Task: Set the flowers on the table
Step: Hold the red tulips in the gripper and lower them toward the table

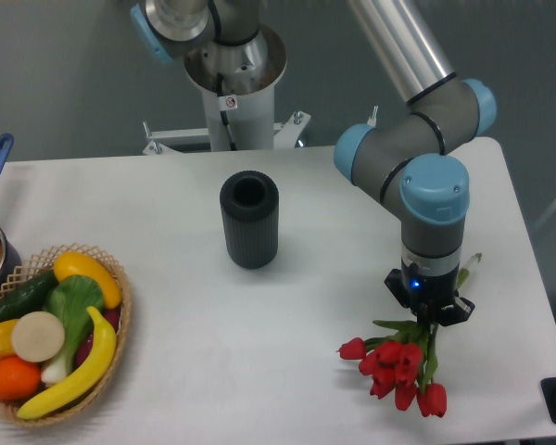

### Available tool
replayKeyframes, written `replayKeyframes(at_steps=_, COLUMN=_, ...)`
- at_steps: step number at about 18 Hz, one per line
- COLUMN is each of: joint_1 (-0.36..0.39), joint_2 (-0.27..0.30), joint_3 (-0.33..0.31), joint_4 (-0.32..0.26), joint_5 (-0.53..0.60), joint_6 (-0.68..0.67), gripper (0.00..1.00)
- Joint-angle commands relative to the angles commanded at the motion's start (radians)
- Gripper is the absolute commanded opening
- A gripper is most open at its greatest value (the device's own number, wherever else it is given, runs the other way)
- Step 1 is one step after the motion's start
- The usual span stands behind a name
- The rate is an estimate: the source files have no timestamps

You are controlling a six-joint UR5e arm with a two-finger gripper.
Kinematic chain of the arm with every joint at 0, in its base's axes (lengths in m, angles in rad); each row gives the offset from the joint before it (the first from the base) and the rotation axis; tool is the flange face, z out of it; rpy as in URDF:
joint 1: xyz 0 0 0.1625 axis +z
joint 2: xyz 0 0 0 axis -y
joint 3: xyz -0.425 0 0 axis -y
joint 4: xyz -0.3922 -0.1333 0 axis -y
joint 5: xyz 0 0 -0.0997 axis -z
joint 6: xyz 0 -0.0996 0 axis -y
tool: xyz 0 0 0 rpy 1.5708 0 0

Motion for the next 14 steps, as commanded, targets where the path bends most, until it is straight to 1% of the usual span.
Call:
replayKeyframes(at_steps=9, joint_1=-0.008, joint_2=-0.011, joint_3=0.002, joint_4=0.003, joint_5=-0.001, joint_6=-0.005, gripper=0.13)
replayKeyframes(at_steps=11, joint_1=-0.008, joint_2=-0.021, joint_3=0.002, joint_4=0.005, joint_5=-0.001, joint_6=-0.005, gripper=0.13)
replayKeyframes(at_steps=14, joint_1=-0.037, joint_2=-0.037, joint_3=0.005, joint_4=0.008, joint_5=-0.001, joint_6=-0.005, gripper=0.14)
